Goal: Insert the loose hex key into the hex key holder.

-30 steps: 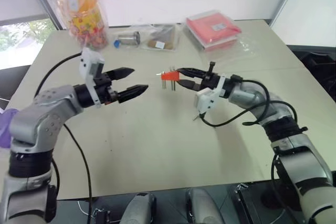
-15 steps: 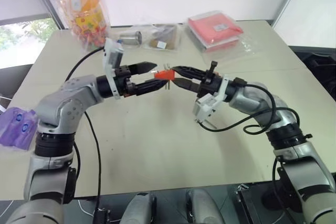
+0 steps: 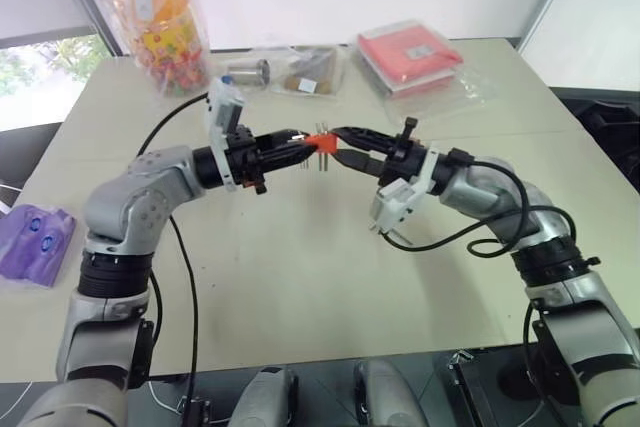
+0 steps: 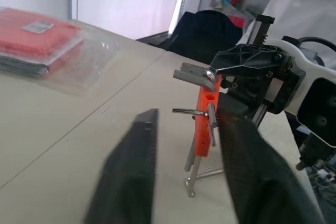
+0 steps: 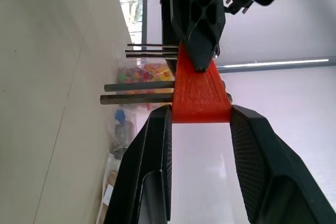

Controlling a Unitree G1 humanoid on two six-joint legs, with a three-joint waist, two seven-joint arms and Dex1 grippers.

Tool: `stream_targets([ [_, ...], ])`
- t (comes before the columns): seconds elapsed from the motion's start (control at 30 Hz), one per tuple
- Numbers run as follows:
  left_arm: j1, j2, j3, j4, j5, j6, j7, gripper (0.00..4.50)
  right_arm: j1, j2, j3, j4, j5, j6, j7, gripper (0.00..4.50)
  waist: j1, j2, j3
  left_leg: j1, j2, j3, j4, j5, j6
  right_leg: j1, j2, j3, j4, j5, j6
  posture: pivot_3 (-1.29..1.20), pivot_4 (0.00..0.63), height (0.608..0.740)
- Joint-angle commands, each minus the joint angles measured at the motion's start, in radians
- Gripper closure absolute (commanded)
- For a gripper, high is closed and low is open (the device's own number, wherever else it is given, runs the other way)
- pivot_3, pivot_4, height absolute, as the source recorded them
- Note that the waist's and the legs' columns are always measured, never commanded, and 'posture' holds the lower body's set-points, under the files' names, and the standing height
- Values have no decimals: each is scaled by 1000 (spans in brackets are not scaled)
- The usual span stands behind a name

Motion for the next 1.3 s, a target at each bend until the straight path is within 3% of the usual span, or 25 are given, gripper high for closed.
stream_targets([
  [0.03,-18,0,19,-7,11,-20,12,4452,-2,-10,-12,-34,26,-19,-6,3490,0,0,0,0,0,0,0,0,0,0,0,0,0,0,0,0,150,740],
  [0.4,-24,-18,7,-2,22,-24,9,4452,12,-9,-4,-58,53,-14,21,3490,0,0,0,0,0,0,0,0,0,0,0,0,0,0,0,0,150,740],
  [0.63,-27,-18,-1,-9,51,-54,2,4500,15,-13,-1,-32,75,-9,42,29,0,0,0,0,0,0,0,0,0,0,0,0,0,0,0,0,150,740],
  [0.73,-12,-3,-9,-39,93,-98,4,4500,34,-35,-8,22,176,64,129,29,2,0,0,0,0,0,0,0,0,0,0,0,0,0,0,0,150,740],
  [0.77,-4,0,-8,-52,103,-111,8,4500,45,-38,-17,30,243,128,183,29,3,0,0,0,0,0,0,0,0,0,0,0,0,0,0,0,150,740],
  [0.87,29,3,4,-95,130,-150,34,4500,85,-36,-72,-42,505,552,395,29,4,0,0,0,0,0,1,0,0,1,0,0,0,0,0,0,150,740],
  [1.07,104,-23,31,-171,150,-206,120,4500,126,-174,-76,-269,693,1272,654,29,7,0,0,-1,0,-1,1,0,1,1,-1,0,0,0,0,0,150,740],
  [1.17,138,-28,37,-206,148,-212,152,4500,160,-225,-53,-361,716,1467,691,29,8,0,0,-1,1,-2,1,-3,6,1,-3,0,-1,0,0,0,150,740],
  [1.3,154,-30,40,-230,144,-208,180,4500,210,-257,-22,-436,700,1567,696,29,9,0,0,-1,0,-1,1,-3,6,1,-4,-1,-1,0,0,0,150,740],
])
